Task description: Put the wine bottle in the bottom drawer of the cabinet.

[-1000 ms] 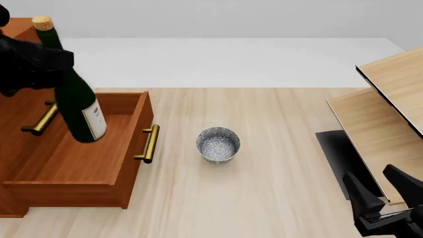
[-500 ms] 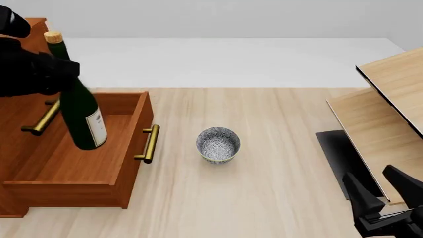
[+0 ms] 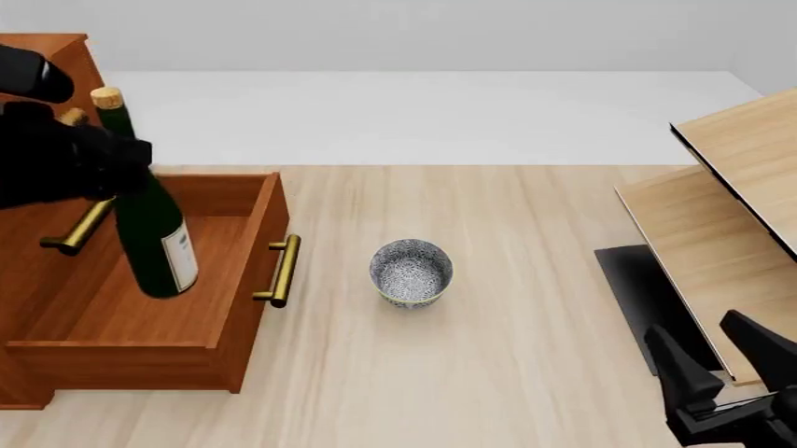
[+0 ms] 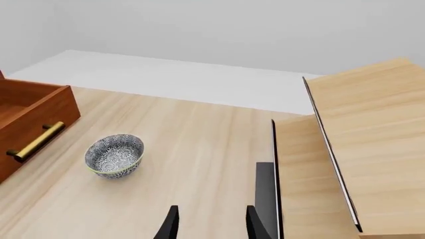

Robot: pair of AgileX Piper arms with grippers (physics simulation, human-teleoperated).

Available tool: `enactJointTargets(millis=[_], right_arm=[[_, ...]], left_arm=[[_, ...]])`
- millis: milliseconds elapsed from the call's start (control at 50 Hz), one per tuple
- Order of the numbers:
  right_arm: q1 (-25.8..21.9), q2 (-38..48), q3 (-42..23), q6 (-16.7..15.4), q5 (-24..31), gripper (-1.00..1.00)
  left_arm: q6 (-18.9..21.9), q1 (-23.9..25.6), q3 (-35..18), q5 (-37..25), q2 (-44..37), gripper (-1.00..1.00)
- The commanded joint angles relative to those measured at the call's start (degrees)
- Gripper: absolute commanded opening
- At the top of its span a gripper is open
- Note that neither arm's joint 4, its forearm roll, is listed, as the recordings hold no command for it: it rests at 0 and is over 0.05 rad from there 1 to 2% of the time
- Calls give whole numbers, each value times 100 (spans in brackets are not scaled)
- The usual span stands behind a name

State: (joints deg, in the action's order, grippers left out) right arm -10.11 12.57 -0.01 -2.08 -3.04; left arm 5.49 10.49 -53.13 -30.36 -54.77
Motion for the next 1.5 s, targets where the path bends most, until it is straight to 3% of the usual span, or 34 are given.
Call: enactJointTargets(millis=[20, 1060, 1500], right_arm=[[-3, 67, 0, -8, -58, 100], [-15, 106, 0, -21, -87, 100], [-9, 110, 0, -39, -75, 100]], left_arm=[[-20, -8, 163, 75, 67, -100], [-114, -42, 703, 384, 229, -100], [-466, 60, 1016, 716, -7, -100]])
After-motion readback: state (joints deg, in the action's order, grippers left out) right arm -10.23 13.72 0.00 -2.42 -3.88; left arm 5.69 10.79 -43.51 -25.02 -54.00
